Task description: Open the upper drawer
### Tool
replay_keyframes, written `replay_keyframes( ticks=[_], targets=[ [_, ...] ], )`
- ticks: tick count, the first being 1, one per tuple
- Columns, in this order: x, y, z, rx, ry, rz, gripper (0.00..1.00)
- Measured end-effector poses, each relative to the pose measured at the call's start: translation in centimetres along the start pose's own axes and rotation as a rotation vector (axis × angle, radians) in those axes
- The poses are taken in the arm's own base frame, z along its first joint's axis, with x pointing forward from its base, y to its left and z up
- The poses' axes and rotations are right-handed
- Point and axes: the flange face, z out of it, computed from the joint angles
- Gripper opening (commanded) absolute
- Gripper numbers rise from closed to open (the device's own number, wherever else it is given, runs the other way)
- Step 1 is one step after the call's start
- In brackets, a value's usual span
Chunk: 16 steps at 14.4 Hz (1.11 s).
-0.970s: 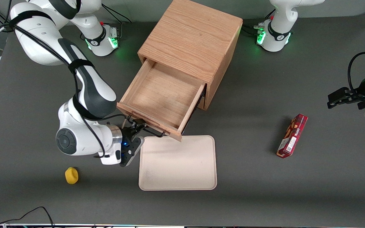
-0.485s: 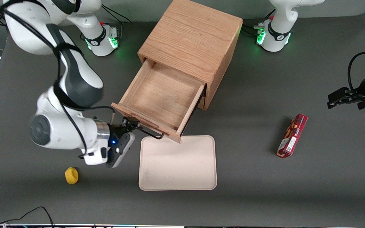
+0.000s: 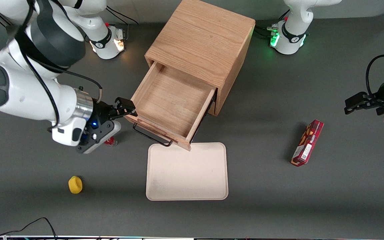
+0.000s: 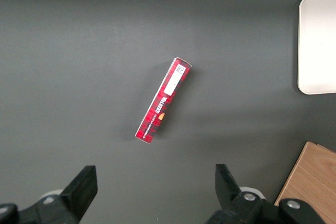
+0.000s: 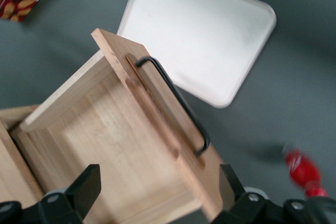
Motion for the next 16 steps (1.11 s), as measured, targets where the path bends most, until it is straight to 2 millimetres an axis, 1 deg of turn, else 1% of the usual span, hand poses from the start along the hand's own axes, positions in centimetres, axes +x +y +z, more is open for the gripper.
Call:
replay_keyframes(
  ticks=[1, 2, 3, 5, 6, 7, 8, 10, 11, 13, 14, 15, 16],
  targets=[
    [-0.8, 0.3, -1.1, -0.025, -0.009, 0.078, 1.00],
    [-1.8, 1.3, -2.4, -0.055, -0.007, 0.162, 1.00],
    [-2.8, 3.0, -3.8, -0.083, -0.005, 0.241, 1.00],
    [-6.1, 7.3, -5.8, -0.139, -0.067, 0.368, 1.00],
    [-7.7, 9.2, -6.4, -0.159, -0.091, 0.417, 1.00],
    [-9.2, 10.5, -6.7, -0.181, -0.098, 0.452, 1.00],
    [-10.7, 10.9, -6.6, -0.202, -0.090, 0.471, 1.00],
    [-13.9, 10.2, -5.5, -0.235, -0.035, 0.476, 1.00],
    [-15.7, 10.0, -5.0, -0.249, 0.004, 0.479, 1.00],
    [-19.7, 10.5, -3.7, -0.263, 0.052, 0.490, 1.00],
    [-21.1, 10.7, -3.1, -0.266, 0.060, 0.499, 1.00],
    [-22.0, 11.0, -2.9, -0.267, 0.067, 0.507, 1.00],
    [-22.4, 11.6, -2.9, -0.265, 0.074, 0.518, 1.00]
  ],
)
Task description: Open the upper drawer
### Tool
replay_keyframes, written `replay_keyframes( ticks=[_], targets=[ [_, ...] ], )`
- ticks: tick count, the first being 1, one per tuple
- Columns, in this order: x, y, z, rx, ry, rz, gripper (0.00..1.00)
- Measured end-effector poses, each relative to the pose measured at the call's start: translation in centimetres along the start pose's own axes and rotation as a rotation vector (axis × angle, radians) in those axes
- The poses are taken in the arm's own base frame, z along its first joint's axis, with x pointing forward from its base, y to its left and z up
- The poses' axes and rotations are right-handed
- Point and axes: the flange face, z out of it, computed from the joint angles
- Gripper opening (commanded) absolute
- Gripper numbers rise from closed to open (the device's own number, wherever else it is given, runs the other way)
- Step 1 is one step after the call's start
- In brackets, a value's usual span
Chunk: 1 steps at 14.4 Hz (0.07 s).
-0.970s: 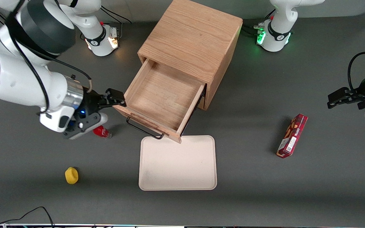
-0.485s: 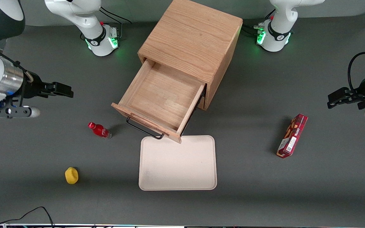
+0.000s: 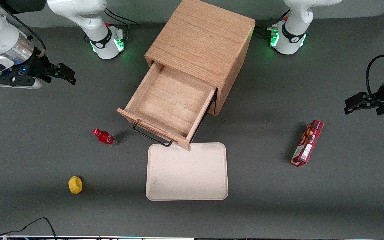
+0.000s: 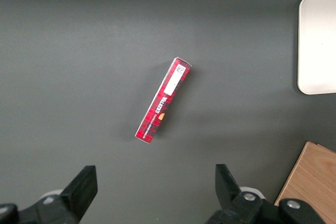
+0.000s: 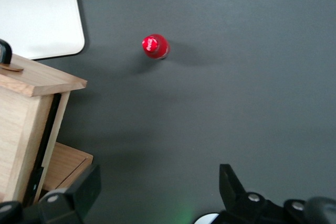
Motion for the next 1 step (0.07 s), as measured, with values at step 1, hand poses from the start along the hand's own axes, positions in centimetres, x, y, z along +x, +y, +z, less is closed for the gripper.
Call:
replay_keyframes(
  ticks=[1],
  targets=[
    [0.21, 0.77, -0.06, 0.005, 0.002, 0.015, 1.00]
  ],
)
